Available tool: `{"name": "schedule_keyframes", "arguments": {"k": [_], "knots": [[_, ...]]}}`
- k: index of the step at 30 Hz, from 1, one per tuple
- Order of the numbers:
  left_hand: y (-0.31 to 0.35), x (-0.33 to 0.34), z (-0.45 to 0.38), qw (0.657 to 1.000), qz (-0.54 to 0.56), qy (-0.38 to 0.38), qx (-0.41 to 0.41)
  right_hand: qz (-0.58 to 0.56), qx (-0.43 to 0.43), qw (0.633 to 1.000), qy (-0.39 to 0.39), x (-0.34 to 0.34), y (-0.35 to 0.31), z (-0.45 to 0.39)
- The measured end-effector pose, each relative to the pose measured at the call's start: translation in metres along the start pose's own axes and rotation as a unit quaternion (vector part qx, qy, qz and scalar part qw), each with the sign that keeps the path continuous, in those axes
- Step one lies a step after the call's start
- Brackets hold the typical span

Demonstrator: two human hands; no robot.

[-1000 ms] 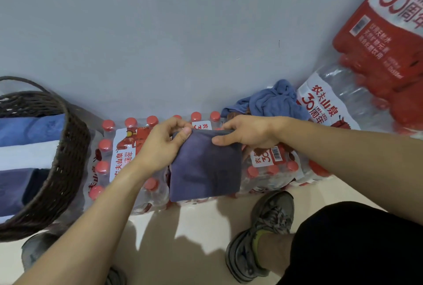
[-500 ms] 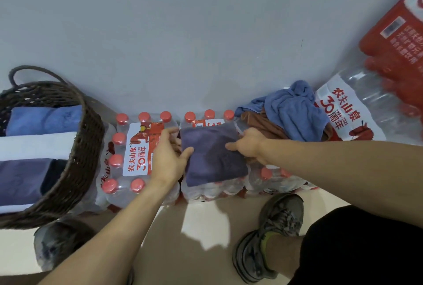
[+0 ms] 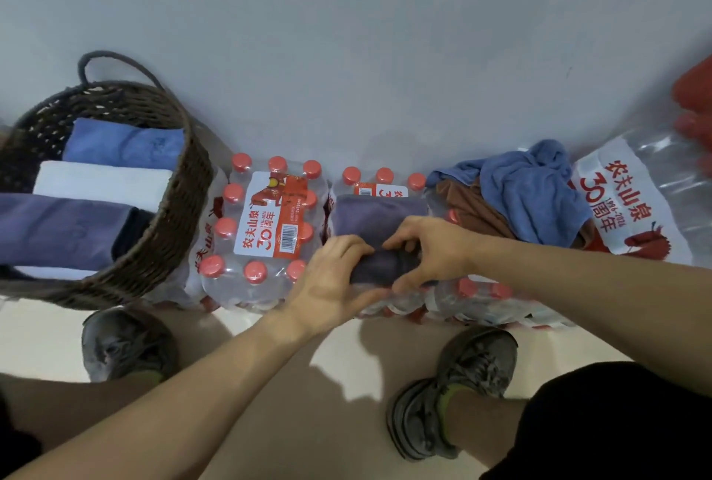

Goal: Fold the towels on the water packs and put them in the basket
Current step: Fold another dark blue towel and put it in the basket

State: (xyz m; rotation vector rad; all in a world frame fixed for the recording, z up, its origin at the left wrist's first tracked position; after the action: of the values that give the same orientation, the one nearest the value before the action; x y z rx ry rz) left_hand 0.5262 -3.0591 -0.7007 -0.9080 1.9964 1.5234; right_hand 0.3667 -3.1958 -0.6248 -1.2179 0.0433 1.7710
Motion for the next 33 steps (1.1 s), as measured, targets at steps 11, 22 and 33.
{"name": "schedule_keyframes", "arguments": {"k": [11,22,33], "knots": [[0.006,-0.017,-0.012,0.996,-0.073,0.006,-0.05,0.126,0.005,0.992,0.02,-0.004,-0.005,0.01],[-0.002,-0.029,-0.026,0.975,0.039,-0.015,-0.22,-0.104,0.117,0.988,0.006,-0.013,0.015,0.009],[-0.001,-0.023,-0.023,0.965,0.002,-0.002,-0.262,-0.19,0.185,0.957,0.117,0.005,0.016,-0.009]]}}
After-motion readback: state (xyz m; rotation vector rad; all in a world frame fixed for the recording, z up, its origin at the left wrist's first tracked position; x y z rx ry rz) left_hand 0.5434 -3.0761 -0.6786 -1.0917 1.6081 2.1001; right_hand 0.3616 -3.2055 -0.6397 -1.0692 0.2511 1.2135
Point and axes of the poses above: each hand's wrist, its own z-axis away from the middle knuckle, its own x-axis out of the palm, y = z × x, the point moved 1 cm from there along -z, towards the middle knuckle, and after that the axes turned 3 degrees about y, right-handed, at the moved point
